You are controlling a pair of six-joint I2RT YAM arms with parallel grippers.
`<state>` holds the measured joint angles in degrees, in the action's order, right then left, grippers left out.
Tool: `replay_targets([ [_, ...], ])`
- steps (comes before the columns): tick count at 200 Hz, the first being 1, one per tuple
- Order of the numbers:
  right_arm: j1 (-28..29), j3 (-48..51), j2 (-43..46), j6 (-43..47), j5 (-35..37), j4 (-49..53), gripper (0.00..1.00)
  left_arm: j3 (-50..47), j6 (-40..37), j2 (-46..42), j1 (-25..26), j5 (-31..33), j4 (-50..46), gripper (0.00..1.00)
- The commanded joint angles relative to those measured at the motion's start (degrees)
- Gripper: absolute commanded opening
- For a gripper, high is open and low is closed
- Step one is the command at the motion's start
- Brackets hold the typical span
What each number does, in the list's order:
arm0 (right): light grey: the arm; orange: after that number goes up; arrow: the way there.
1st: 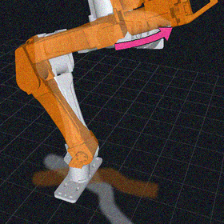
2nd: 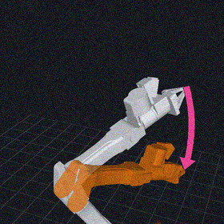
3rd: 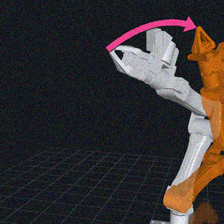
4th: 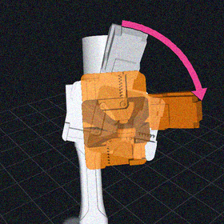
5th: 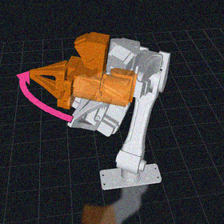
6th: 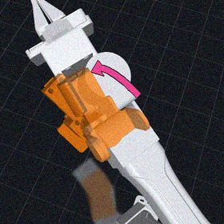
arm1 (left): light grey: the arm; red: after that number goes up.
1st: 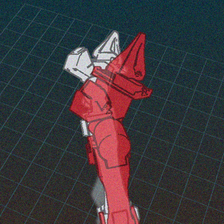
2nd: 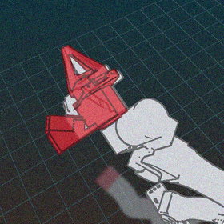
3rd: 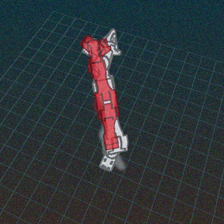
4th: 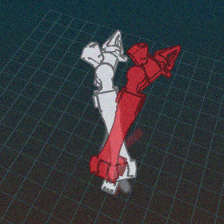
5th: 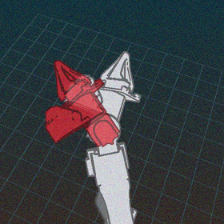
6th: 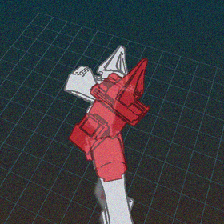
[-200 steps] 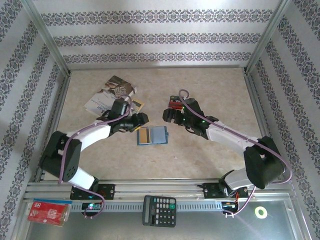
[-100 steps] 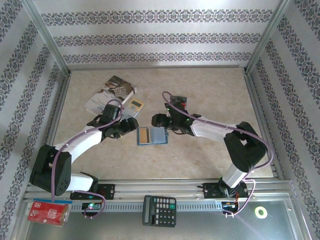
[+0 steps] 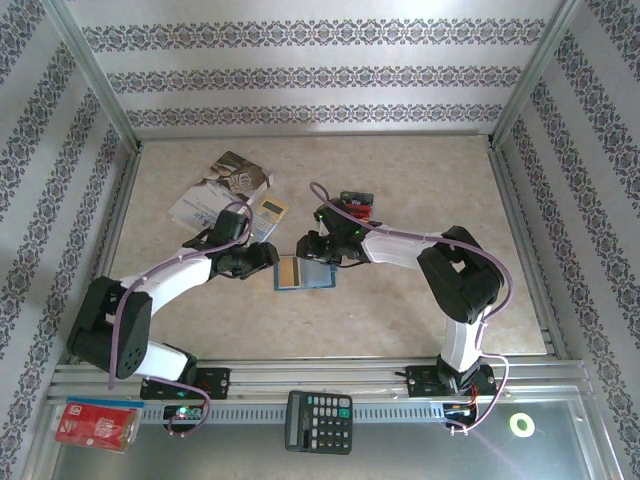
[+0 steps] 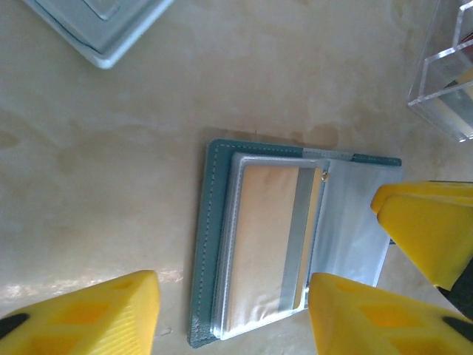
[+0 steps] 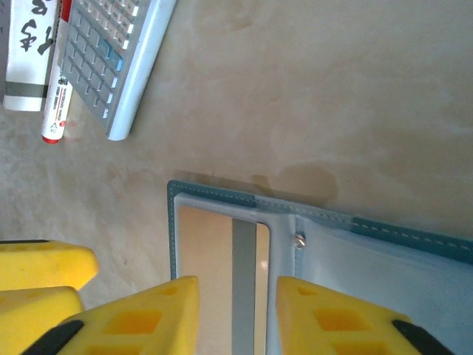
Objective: Take the credit cards out of the card holder
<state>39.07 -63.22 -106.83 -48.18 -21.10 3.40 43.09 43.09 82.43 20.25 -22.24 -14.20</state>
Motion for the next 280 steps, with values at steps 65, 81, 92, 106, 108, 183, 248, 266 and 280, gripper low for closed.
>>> replay_targets([
  [65, 1.22, -1.92, -2.86, -0.16, -2.86, 3.06, 0.19, 5.86, -0.74, 7.10, 3.96, -0.31, -0.39, 0.38],
  [81, 1.20, -1.56, -2.64, 0.02, -2.96, 3.20, 0.18, 5.88, -0.58, 7.65, 4.10, -0.54, 0.03, 0.35],
  [92, 1.21, -1.22, -2.49, 0.16, -2.89, 3.19, 0.17, 6.04, -0.47, 8.04, 4.35, -1.00, 0.18, 0.34],
  [106, 1.19, -1.03, -2.51, 0.30, -3.03, 3.06, 0.15, 6.30, -0.47, 8.87, 4.53, -1.29, 0.03, 0.32],
  [108, 1.25, -1.05, -2.51, 0.33, -3.06, 3.07, 0.15, 6.30, -0.53, 8.99, 4.58, -1.35, -0.02, 0.32],
  [183, 0.81, -0.50, -3.41, 0.93, -3.24, 3.05, 0.15, 7.01, -1.46, 11.47, 4.64, -0.13, -2.58, 0.24],
  [248, 0.35, 1.25, -4.36, 2.04, -3.42, 0.92, 0.14, 7.89, -3.75, 13.97, 4.62, 3.95, -8.44, 0.17],
  [266, 0.22, 1.67, -4.27, 2.08, -3.29, 0.12, 0.13, 8.13, -3.98, 14.74, 4.63, 3.44, -8.37, 0.17],
  [280, -0.01, 2.09, -4.36, 2.21, -3.95, -0.80, 0.13, 8.31, -4.16, 15.32, 4.64, 3.35, -8.48, 0.16],
])
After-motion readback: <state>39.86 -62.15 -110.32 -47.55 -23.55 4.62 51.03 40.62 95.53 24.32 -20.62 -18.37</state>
